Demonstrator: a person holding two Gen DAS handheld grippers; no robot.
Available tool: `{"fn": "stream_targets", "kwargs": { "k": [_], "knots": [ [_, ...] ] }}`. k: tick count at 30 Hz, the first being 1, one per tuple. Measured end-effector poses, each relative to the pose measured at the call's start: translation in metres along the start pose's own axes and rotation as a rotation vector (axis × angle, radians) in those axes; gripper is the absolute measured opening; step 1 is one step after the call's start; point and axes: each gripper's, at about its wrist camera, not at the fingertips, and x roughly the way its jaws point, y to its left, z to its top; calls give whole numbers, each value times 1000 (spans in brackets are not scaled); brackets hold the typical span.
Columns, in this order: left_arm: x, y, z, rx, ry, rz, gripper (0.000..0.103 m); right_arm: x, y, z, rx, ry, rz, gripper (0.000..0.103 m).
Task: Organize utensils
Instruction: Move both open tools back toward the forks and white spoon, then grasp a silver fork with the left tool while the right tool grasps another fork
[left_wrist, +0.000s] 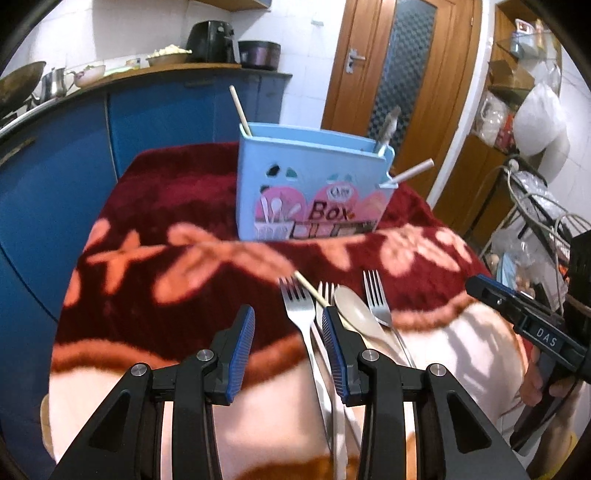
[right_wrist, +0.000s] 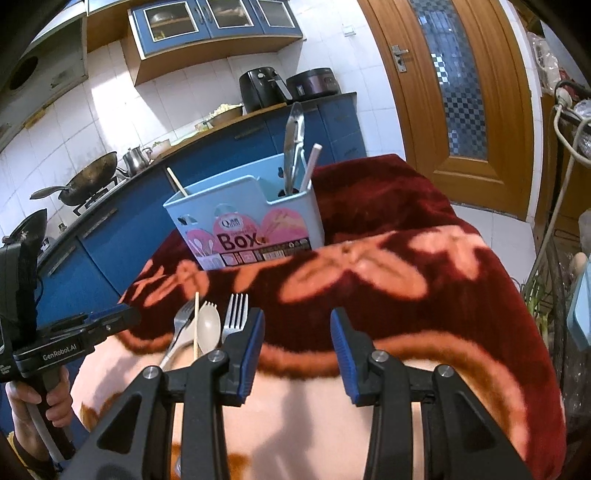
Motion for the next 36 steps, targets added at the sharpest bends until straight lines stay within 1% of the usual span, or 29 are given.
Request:
{"fn": "stream_targets", "kwargs": {
  "k": [5, 7, 9, 12, 14, 15, 19, 22, 24, 27, 31, 33, 36],
  "knots": [
    [9, -6, -6, 7, 70, -6, 39, -2, -4, -7, 5, 15, -3, 40],
    [12, -9, -9, 10, 92, -26, 39, -3, -6, -9, 9, 19, -2, 40],
    [14, -13, -11, 20, 108, -40, 39, -4, -7, -10, 12, 22, -2, 40],
    [18, -22, -13, 45, 127, -39, 38, -4, -9, -12, 15, 28, -2, 41],
    [22, -28, -14, 67, 146, -32, 30, -4, -11, -14, 19, 30, 1, 41],
    [24, -30, -15, 78, 161, -32, 23, -4, -11, -14, 19, 30, 2, 41],
    [34, -35, -17, 101, 210, -24, 11, -5, -12, -15, 23, 32, 6, 41],
    [37, -39, -16, 125, 210, -5, 6, -4, -13, -16, 26, 33, 9, 41],
    [39, -37, -15, 117, 210, -6, 6, -4, -13, -17, 28, 34, 11, 41],
    [36, -33, -15, 88, 202, -18, 6, -4, -13, -17, 26, 38, 12, 41],
    [19, -20, -14, 34, 161, -23, 5, -4, -11, -16, 16, 42, 13, 41],
    [12, -12, -15, 7, 148, -15, 6, -4, -8, -16, 6, 45, 15, 41],
    [6, 1, -18, -23, 140, 27, 5, -2, -2, -16, -6, 60, 21, 41]
  ]
}}
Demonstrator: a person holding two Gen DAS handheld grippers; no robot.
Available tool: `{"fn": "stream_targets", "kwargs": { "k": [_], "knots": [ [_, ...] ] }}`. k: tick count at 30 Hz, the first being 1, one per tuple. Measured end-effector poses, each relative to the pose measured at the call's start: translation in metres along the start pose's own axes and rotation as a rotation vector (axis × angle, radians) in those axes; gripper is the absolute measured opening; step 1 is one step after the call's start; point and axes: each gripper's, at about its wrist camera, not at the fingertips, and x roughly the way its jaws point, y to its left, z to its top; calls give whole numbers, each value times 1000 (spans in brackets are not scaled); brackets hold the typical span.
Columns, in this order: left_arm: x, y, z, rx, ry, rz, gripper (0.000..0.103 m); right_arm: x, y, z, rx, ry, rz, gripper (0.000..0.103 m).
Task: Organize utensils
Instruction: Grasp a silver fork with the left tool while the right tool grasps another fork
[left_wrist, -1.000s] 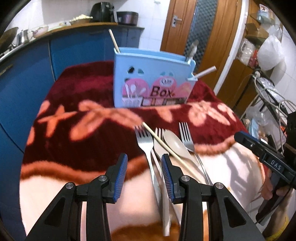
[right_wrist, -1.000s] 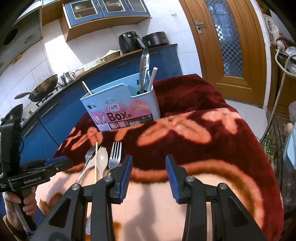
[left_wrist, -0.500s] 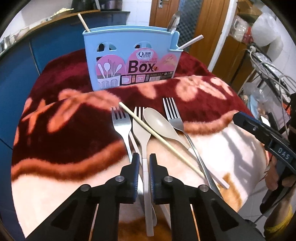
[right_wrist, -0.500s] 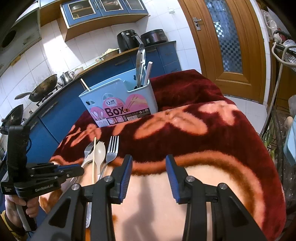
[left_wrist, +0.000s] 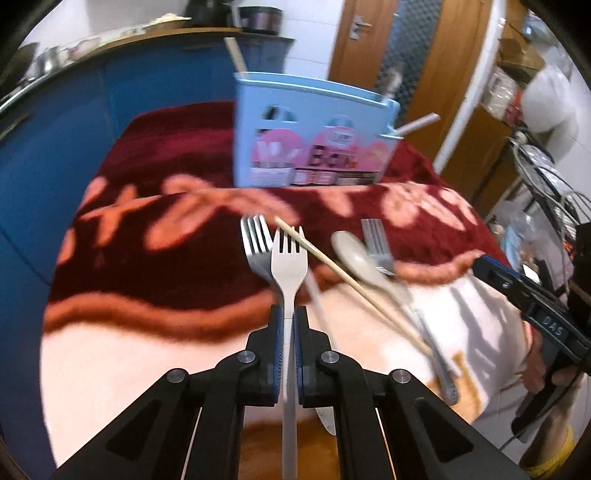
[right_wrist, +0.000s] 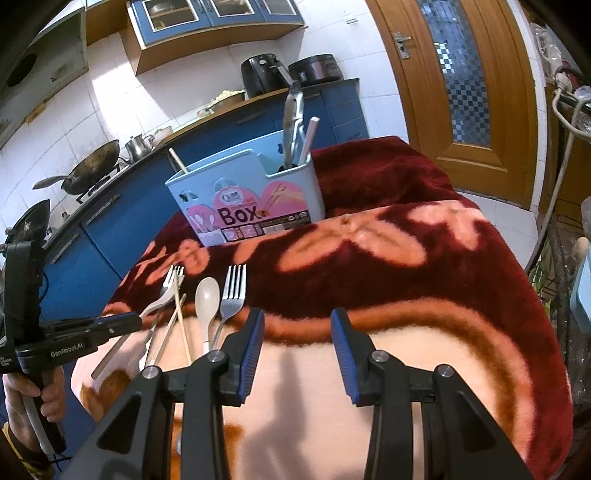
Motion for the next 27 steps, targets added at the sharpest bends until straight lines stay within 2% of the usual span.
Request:
{"fn": "stream_targets", "kwargs": {
  "k": [7, 12, 22, 23, 25, 27],
  "knots": [
    [5, 27, -15, -68, 48, 9, 6, 9, 16, 1, -35, 44, 7, 41],
    [12, 32, -14, -80, 96, -27, 7, 15, 28, 4, -69, 92, 15, 41],
    [24, 36, 3, -56, 187, -53, 8, 50, 51, 18, -109, 329, 47, 40],
    [24, 37, 4, -50, 191, -53, 8, 56, 52, 20, -98, 367, 58, 39],
    [25, 37, 7, -37, 201, -50, 8, 66, 52, 22, -78, 423, 76, 29],
    [27, 38, 9, -32, 209, -56, 8, 74, 52, 23, -63, 459, 71, 25]
  ]
}}
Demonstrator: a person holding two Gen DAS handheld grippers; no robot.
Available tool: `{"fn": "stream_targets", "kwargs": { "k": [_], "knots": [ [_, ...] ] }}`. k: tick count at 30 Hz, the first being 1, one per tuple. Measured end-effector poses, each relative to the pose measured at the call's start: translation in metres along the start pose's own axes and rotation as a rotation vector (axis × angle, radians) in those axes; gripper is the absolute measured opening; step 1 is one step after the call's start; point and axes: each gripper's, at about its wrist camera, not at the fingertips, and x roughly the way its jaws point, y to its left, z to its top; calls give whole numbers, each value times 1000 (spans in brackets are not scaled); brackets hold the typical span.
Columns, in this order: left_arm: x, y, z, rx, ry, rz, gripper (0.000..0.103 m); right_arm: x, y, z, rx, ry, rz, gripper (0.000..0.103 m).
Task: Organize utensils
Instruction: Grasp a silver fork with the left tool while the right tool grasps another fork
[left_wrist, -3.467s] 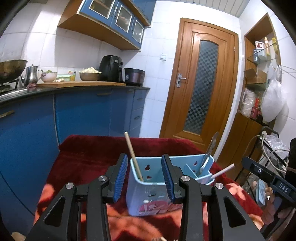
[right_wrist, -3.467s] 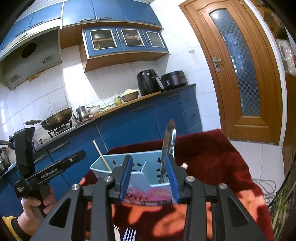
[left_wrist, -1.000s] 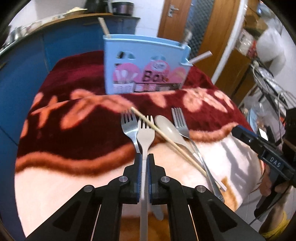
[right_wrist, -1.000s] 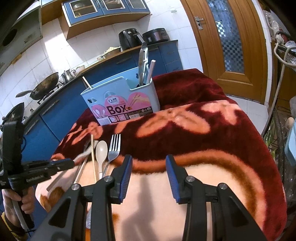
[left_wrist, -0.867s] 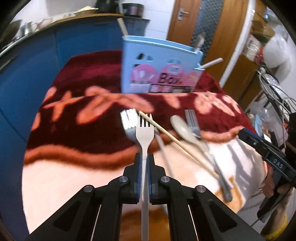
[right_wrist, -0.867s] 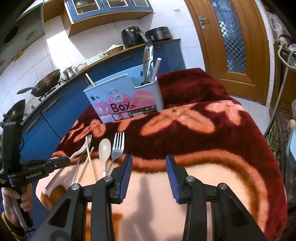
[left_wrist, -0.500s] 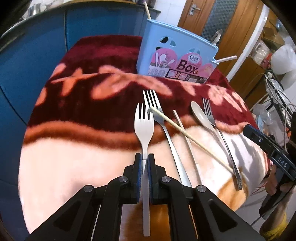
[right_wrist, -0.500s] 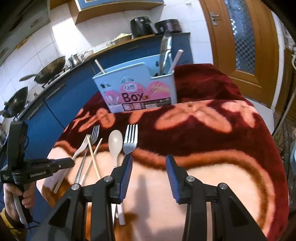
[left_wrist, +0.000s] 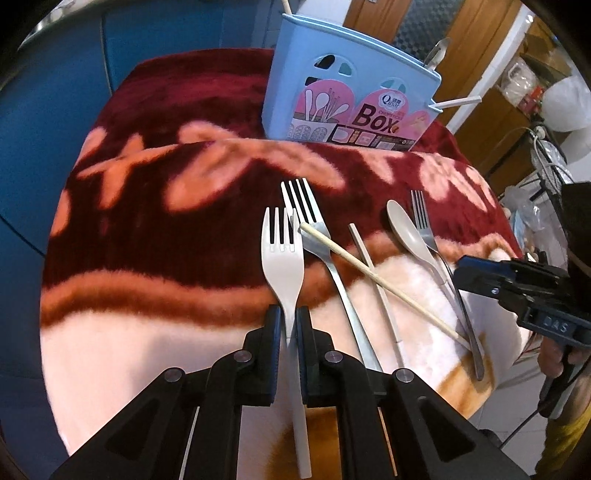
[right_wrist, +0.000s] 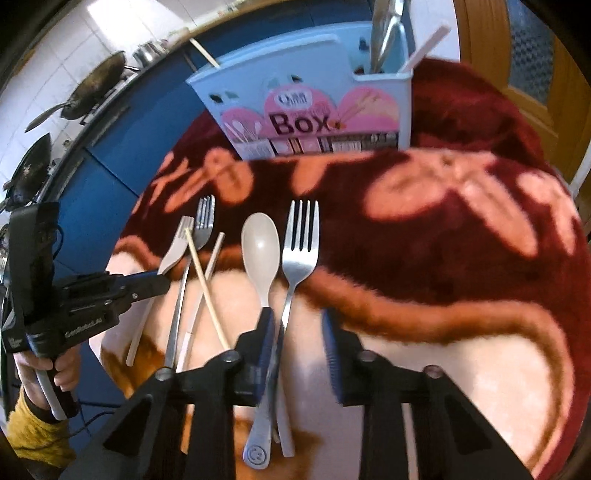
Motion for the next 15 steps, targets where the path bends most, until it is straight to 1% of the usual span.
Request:
{"fn": "stream_targets", "kwargs": {
  "k": [3, 6, 10, 13, 15],
  "knots": [
    [2, 3, 4, -9, 16, -18, 8, 7, 2, 6, 1, 34, -22, 18],
    [4, 6, 9, -19, 46, -37, 8, 12, 2, 11, -1, 70, -38, 16],
    [9, 5, 19, 7, 109, -37, 8, 17, 9, 19, -32, 113, -67, 16],
    [13, 3, 25, 22, 145, -31, 8, 20, 15, 18, -69, 114, -99, 16],
    [15, 1, 26, 32, 155, -23, 8, 19, 17, 16, -85, 101, -108, 15]
  ]
}}
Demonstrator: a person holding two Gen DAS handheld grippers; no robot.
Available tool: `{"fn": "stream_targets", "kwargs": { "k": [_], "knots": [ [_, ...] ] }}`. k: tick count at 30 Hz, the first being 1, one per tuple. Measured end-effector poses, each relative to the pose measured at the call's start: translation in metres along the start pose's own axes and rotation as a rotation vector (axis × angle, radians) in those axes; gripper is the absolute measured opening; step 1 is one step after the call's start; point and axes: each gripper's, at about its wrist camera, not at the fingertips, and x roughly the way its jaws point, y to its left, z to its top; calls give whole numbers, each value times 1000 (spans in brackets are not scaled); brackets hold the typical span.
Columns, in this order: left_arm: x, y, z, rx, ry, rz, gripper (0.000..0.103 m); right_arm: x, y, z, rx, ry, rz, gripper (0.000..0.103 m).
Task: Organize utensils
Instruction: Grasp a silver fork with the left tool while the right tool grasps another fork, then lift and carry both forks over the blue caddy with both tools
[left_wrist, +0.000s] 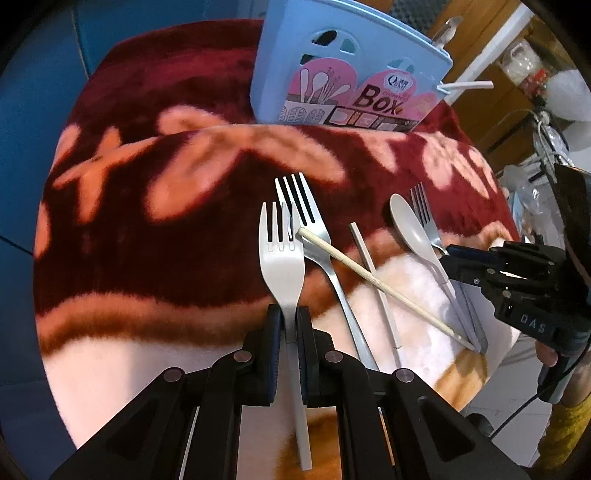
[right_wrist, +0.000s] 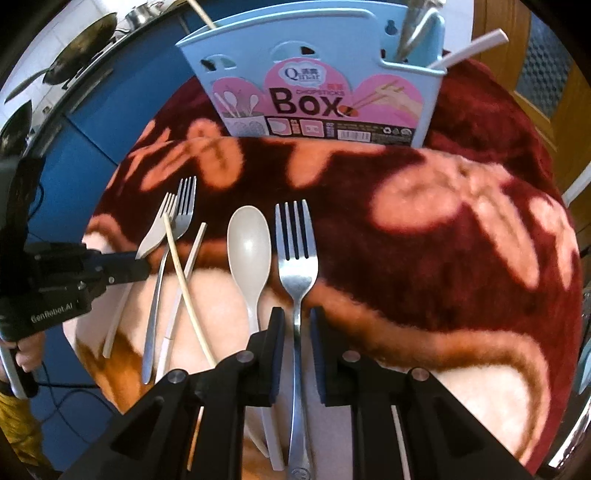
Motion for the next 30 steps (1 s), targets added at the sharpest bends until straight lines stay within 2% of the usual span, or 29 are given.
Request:
{"fn": "stream_targets", "kwargs": {
  "k": [3, 9, 13, 19, 24, 30],
  "knots": [
    [0, -1, 0, -11, -8, 9, 8, -2, -3, -4, 4, -33, 4, 10],
    [-6, 3, -14, -33, -89, -7, 7, -9, -23, -17, 66, -134, 95, 5],
    [-20, 11, -32, -66, -196, -32, 6, -22, -33, -31, 81, -239, 131, 5],
    [-49, 19, -56, -92, -385, -21, 6, -46, -36, -49, 84, -418, 145, 5],
    [-71, 17, -54, -70, -505, 20, 6, -62, -30, -53, 69, -524, 144, 5],
    [-85, 13, -42, -86, -604, 8, 6, -86, -21, -55, 31, -654, 108, 5]
  ]
}}
